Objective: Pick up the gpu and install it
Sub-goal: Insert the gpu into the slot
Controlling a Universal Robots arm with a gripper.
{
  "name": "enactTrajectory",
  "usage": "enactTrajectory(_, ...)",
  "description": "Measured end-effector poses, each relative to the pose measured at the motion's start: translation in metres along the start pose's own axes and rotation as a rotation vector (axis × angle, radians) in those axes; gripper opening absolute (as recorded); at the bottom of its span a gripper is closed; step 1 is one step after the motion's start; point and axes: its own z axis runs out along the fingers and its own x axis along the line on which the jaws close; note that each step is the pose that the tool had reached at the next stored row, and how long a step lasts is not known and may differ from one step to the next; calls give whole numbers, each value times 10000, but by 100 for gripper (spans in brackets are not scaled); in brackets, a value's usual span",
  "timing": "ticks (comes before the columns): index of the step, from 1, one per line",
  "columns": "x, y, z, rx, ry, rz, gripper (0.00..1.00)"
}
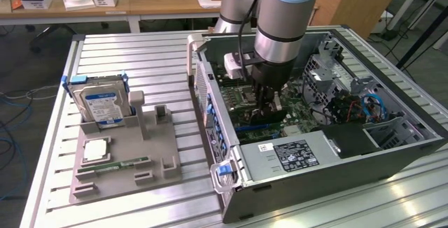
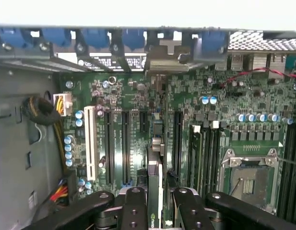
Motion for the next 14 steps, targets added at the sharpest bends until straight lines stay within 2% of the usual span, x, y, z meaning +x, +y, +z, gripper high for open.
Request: enactTrajectory(14, -43, 19, 17, -1, 1, 13, 26)
